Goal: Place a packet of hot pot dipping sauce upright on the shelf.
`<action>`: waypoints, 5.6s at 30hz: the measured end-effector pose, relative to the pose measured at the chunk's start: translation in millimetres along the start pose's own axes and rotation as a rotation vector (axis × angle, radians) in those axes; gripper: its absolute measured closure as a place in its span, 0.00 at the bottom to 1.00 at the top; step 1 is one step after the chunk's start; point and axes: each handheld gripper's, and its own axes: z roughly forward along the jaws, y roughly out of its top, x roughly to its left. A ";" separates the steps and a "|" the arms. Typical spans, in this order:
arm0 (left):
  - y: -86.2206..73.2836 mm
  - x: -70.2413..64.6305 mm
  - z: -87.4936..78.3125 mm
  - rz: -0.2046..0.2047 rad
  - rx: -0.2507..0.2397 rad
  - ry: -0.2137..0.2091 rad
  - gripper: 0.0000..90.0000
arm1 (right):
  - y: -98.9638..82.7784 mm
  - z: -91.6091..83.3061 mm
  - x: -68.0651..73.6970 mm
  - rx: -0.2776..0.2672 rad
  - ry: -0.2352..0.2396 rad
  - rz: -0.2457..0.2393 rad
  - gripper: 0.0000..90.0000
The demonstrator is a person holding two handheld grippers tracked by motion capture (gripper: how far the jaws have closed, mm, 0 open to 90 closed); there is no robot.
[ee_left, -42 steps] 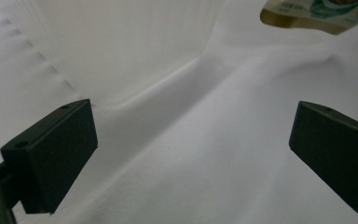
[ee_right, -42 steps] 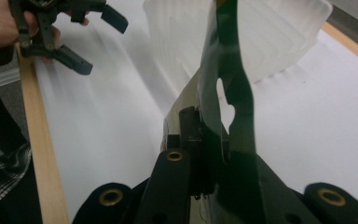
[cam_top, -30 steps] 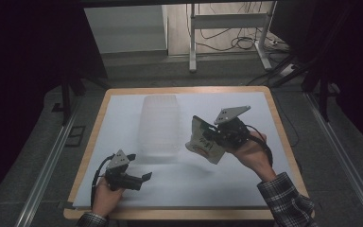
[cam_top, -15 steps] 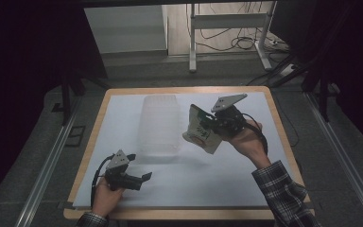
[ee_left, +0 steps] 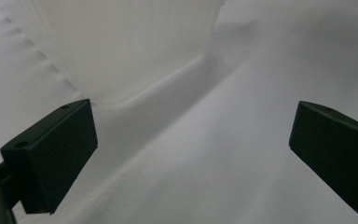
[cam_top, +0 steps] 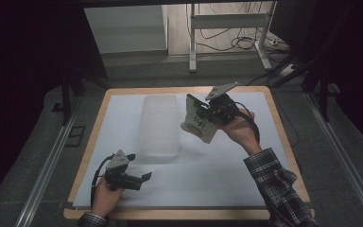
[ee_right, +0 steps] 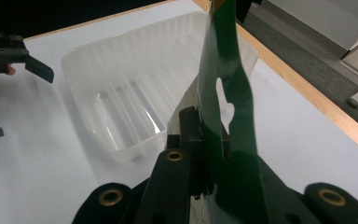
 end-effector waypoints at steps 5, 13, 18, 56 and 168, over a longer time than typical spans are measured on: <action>0.0 0.0 -0.3 -0.002 -0.001 0.000 0.01 | 5.2 10.8 -4.5 0.010 0.006 -0.008 1.00; 0.0 -0.1 -0.2 -0.001 0.000 -0.001 0.01 | 15.1 26.5 -11.4 0.028 0.026 -0.021 1.00; 0.0 0.0 -0.2 -0.002 -0.001 -0.002 0.01 | 22.6 36.9 -13.2 0.040 0.052 -0.032 1.00; -0.1 -0.8 0.6 0.006 0.009 0.001 0.01 | 72.3 108.9 10.3 0.027 0.082 -0.086 1.00; 0.0 0.9 -3.8 -0.012 -0.066 -0.073 0.00 | -19.6 55.1 16.9 -0.058 0.055 0.046 0.05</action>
